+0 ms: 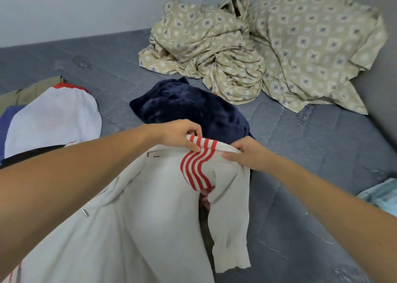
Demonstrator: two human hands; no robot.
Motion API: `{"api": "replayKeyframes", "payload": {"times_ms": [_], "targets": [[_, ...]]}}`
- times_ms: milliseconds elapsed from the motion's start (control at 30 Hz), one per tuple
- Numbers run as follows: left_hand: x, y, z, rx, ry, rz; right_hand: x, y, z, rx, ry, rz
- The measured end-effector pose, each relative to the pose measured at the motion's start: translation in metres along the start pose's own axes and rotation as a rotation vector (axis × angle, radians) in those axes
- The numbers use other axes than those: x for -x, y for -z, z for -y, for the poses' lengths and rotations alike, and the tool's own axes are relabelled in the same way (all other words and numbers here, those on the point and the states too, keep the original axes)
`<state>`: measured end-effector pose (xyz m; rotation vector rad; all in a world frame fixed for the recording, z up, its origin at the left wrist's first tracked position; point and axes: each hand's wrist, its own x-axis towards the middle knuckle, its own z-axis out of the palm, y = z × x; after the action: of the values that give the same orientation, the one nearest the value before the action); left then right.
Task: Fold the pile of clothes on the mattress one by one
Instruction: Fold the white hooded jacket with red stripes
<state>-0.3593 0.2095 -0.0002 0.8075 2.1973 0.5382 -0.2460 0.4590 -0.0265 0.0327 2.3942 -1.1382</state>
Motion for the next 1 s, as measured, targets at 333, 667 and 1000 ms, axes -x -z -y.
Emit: {"api": "replayKeyframes", "payload": {"times_ms": [333, 667, 1000], "targets": [[-0.043, 0.006, -0.02, 0.073, 0.027, -0.31, -0.005, 0.108, -0.053, 0.21, -0.038, 0.068], [-0.084, 0.003, -0.056, -0.321, 0.121, -0.079, -0.021, 0.17, -0.135, 0.318, 0.077, 0.108], [-0.106, -0.01, -0.071, -0.144, 0.214, -0.213, -0.016, 0.211, -0.202, 0.446, 0.086, 0.147]]}}
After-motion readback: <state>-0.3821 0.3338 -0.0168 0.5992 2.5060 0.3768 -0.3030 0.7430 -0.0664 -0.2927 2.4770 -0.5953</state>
